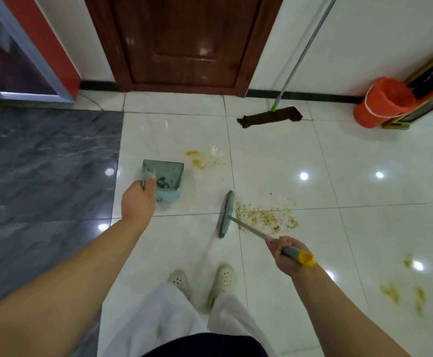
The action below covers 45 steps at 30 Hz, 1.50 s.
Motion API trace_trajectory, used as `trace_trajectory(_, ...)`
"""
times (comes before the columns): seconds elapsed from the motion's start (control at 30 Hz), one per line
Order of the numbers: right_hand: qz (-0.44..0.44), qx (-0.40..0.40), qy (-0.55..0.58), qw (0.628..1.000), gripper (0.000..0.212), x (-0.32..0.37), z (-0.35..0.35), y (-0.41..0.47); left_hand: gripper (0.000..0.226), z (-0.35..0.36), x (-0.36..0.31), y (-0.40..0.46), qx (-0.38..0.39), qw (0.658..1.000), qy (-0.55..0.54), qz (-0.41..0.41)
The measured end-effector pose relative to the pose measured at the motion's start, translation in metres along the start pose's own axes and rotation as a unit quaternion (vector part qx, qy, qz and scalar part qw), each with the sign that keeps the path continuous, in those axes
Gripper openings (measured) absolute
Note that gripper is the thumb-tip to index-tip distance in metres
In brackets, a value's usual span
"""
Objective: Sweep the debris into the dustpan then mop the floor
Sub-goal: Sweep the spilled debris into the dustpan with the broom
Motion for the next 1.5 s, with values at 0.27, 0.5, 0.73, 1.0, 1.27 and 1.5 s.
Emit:
trace_trajectory(0.27,-0.001,0.000,-0.063,0.998,0.054,-0.057,0.006,0.000,0.067,-0.033,0.030,-0.025,-0.038,0.999,-0.005,-0.030)
trace_trajectory(0.5,-0.004,0.030,-0.179,0.983,0.054,-0.093,0.010,-0.013,0.058,-0.081,0.074,-0.071,-0.110,0.992,-0.027,-0.052)
trace_trajectory(0.73,0.061,0.072,-0.295,0.951,0.049,-0.157,0.014,-0.013,0.061,-0.149,0.127,-0.102,-0.184,0.978,-0.015,-0.094)
trace_trajectory(1.0,0.190,0.047,-0.417,0.888,0.050,-0.262,0.020,-0.004,0.064,-0.226,0.201,-0.118,-0.266,0.948,-0.037,-0.169)
trace_trajectory(1.27,0.235,0.030,-0.524,0.818,0.020,-0.414,0.049,0.004,0.056,-0.285,0.280,-0.113,-0.312,0.919,-0.057,-0.233)
trace_trajectory(1.5,0.237,0.012,-0.594,0.769,0.029,-0.538,0.057,0.028,0.058,-0.344,0.348,-0.093,-0.316,0.907,-0.043,-0.276)
Point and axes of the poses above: each hand's wrist, its own y-axis towards the middle knuckle, its own z-axis out of the palm, x = y × z, the point moved 4 cm from there along y, towards the middle knuckle, and after that the axes turned 3 degrees about -x, right-handed, at the moved point
